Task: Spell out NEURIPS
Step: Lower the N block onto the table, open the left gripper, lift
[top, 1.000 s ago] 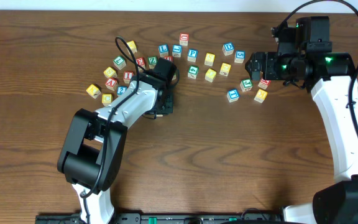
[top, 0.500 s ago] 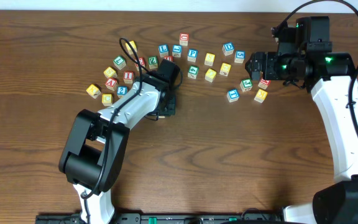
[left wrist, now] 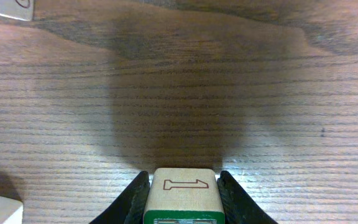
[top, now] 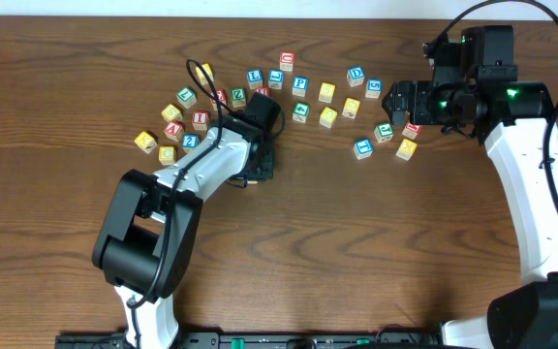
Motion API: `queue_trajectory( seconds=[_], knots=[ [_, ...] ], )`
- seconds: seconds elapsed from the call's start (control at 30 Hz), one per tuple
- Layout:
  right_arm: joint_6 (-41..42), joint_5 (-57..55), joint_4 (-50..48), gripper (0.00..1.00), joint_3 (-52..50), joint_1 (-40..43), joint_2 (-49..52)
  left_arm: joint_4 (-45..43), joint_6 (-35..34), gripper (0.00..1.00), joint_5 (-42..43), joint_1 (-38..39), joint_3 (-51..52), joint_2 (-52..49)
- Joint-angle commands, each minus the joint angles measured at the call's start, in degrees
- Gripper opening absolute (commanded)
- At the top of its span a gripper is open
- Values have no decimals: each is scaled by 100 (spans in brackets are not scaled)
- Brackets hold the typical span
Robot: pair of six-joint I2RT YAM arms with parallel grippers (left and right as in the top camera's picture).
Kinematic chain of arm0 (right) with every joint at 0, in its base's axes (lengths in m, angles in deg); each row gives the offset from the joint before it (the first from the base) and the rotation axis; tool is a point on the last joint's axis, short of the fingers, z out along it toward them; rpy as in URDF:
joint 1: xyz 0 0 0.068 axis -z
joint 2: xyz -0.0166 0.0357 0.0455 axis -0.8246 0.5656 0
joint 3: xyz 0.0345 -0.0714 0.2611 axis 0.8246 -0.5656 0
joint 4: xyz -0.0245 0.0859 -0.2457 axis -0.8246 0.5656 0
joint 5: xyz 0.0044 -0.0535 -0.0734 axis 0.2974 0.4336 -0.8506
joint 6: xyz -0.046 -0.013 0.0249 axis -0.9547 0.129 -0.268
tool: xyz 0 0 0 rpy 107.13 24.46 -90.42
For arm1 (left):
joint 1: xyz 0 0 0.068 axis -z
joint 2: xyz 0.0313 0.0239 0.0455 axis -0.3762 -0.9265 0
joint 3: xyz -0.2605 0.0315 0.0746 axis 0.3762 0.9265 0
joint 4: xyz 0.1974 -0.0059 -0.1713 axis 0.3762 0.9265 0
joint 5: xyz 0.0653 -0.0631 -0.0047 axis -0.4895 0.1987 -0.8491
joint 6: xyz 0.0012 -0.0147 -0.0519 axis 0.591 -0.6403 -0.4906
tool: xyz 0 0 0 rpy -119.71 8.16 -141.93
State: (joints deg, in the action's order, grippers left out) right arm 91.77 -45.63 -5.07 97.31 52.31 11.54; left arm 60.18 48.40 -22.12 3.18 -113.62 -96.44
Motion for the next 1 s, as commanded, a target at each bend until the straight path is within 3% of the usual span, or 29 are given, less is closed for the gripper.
queue_trajectory(
  seconds=[0.0, 0.2, 0.47, 0.97],
  knots=[
    [55, 15, 4, 99, 103, 15, -2, -4, 96, 26, -17, 0, 92, -107],
    [55, 15, 2, 99, 103, 17, -2, -4, 96, 27, -17, 0, 92, -107],
    [55, 15, 2, 99, 103, 17, -2, -4, 96, 38, -17, 0, 92, -107],
    [55, 15, 2, 99, 103, 17, -2, -4, 96, 46, -15, 0, 92, -107]
  ],
)
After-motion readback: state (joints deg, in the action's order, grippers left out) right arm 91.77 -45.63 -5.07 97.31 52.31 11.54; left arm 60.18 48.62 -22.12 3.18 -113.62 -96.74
